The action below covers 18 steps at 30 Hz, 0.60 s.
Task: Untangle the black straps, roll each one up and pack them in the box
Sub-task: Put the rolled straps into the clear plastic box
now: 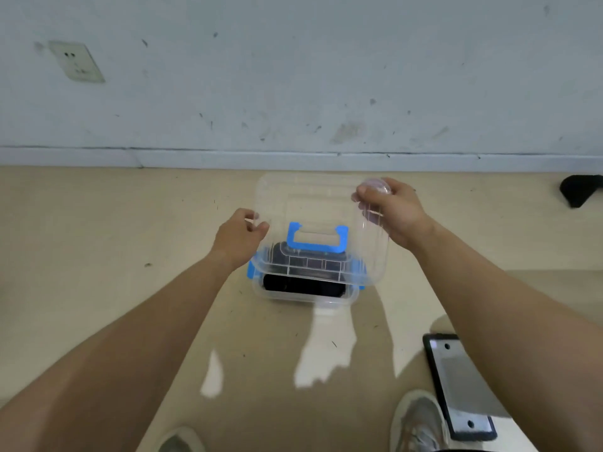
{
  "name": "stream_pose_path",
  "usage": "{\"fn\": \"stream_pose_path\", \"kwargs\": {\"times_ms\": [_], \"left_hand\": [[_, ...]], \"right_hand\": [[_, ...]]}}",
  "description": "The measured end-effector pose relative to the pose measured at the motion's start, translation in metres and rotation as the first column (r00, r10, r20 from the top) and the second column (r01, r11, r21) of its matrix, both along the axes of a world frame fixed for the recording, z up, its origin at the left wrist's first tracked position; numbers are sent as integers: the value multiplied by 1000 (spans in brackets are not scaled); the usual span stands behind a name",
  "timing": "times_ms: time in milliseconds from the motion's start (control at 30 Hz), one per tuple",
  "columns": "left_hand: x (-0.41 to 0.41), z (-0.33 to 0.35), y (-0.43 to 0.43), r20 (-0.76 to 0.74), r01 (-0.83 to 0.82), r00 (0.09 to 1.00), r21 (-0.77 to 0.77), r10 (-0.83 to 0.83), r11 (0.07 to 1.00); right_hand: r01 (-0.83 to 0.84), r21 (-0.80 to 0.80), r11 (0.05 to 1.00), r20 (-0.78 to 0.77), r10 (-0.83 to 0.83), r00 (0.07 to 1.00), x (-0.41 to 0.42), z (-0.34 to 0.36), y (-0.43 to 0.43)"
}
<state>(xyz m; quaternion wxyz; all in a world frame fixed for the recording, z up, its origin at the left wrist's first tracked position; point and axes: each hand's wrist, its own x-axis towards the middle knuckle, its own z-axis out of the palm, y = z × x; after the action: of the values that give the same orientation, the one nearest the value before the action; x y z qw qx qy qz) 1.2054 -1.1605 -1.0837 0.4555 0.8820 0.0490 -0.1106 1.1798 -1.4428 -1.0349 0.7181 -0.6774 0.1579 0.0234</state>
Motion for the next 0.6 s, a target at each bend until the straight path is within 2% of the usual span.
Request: {"fn": "stream_pose_path", "kwargs": {"times_ms": [100,167,267,367,500,600], "left_hand": [[0,-19,-1,-66,-105,993,-152,95,983],[1,-35,-1,-99,-153,985,-135,141,979],[3,-62,-3,-138,-189,974,-37,182,981],[6,-85,-3,-74,-153,984,113,162,982],[4,-98,-6,-74,-34,996,304,59,952],[8,-107,-8,-101,-23,993,327,59,945]], "right_hand": [[136,-51,989,-102,-141,985,2,-31,5],[196,-161,967,-214,-228,950,2,-59,6],[184,-319,930,-273,-276,922,-6,-102,7],[128,-453,882,-291,-282,914,-18,-127,10],[90,-513,854,-318,-286,904,-29,-146,13],[29,-529,848,-309,-224,925,-35,-153,16]]}}
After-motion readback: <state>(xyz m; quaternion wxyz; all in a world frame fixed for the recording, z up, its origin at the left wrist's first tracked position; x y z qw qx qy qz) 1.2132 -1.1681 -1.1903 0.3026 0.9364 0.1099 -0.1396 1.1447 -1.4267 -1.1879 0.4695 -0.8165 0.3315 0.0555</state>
